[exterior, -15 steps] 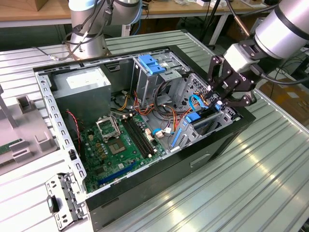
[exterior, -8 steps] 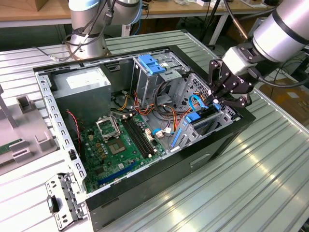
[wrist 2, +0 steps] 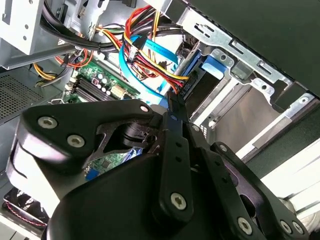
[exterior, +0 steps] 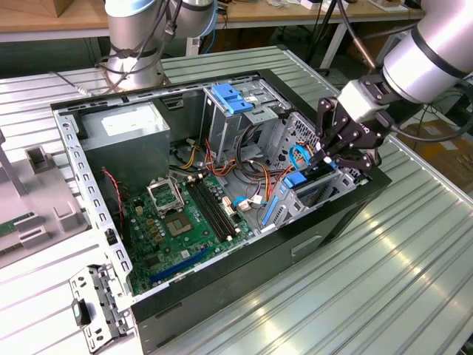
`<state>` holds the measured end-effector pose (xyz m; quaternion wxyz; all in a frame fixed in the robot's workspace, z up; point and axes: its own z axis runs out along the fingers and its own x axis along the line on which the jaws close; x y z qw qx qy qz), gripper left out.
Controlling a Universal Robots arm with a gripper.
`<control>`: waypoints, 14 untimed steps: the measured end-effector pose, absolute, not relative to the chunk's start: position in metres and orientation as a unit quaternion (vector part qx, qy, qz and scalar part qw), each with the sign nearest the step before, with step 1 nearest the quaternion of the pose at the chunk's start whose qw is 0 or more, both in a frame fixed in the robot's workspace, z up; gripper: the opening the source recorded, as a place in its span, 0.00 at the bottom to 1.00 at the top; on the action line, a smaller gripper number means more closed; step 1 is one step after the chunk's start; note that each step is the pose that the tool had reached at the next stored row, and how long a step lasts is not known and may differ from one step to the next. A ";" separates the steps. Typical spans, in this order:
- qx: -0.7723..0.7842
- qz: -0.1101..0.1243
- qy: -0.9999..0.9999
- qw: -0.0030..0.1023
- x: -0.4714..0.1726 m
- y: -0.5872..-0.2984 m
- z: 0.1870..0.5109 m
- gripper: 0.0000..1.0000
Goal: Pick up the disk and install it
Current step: 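Insert the second disk wire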
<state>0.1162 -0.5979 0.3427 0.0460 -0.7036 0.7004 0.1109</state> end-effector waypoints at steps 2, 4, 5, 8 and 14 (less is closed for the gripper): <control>-0.704 0.112 0.700 0.047 0.116 -0.598 0.343 0.11; -0.704 0.113 0.700 0.048 0.118 -0.598 0.343 0.11; -0.703 0.113 0.700 0.048 0.119 -0.598 0.344 0.11; -0.703 0.113 0.700 0.048 0.127 -0.598 0.349 0.11; -0.703 0.116 0.700 0.051 0.148 -0.598 0.355 0.11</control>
